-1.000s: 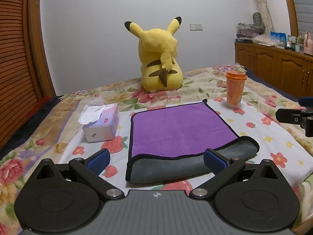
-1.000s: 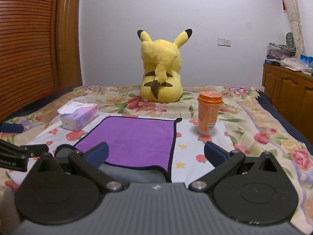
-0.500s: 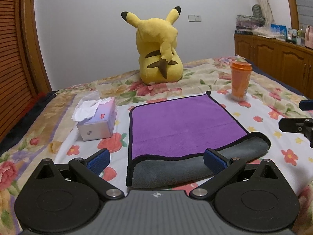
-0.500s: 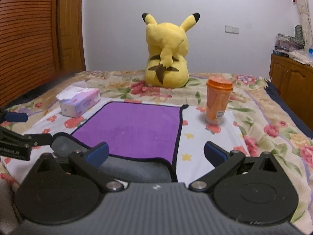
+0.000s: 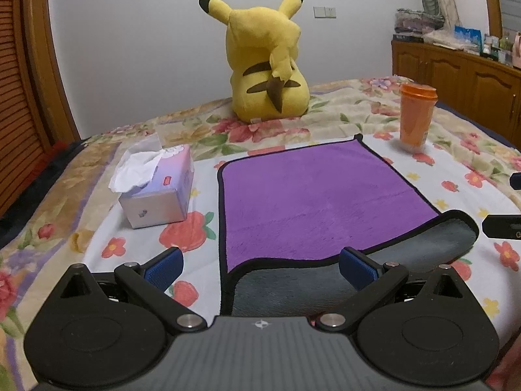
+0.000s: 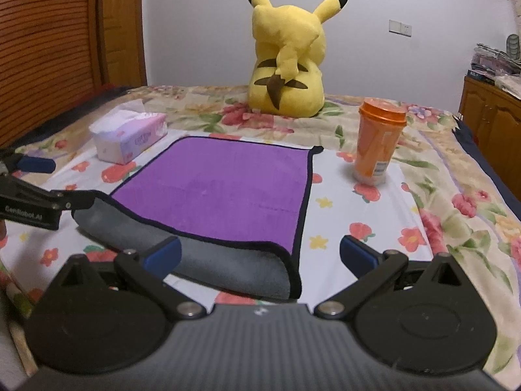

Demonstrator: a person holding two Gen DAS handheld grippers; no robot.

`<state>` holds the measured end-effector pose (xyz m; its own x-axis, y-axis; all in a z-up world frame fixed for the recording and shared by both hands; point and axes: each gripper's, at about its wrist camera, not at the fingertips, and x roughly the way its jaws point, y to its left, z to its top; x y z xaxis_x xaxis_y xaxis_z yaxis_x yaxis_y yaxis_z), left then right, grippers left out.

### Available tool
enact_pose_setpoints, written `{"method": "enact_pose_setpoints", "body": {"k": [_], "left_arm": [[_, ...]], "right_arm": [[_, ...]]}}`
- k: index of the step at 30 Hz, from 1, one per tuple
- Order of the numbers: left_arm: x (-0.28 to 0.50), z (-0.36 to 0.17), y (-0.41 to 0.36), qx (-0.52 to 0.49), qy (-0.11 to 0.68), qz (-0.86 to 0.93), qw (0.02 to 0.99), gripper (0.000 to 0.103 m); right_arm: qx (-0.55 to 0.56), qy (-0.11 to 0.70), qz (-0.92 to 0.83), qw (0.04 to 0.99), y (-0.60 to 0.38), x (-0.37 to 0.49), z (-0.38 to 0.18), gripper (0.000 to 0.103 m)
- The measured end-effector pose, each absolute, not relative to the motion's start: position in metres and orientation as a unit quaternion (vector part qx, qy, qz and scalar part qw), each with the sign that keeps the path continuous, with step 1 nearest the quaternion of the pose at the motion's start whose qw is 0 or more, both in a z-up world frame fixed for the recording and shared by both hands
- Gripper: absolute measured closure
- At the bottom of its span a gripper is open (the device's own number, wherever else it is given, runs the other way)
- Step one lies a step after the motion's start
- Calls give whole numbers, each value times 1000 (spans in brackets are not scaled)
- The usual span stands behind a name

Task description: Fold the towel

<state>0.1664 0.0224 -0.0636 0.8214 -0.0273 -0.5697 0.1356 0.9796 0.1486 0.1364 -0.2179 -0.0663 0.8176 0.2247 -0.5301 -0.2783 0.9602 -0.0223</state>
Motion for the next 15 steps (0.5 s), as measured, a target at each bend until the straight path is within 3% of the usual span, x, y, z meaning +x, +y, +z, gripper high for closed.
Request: {"method": "enact_pose_setpoints", "body": {"k": [15], "left_arm": [[190, -81, 39, 75, 332, -44, 939, 0]], "right_arm": [[-49, 299, 140, 943, -216, 171, -80, 0]]}}
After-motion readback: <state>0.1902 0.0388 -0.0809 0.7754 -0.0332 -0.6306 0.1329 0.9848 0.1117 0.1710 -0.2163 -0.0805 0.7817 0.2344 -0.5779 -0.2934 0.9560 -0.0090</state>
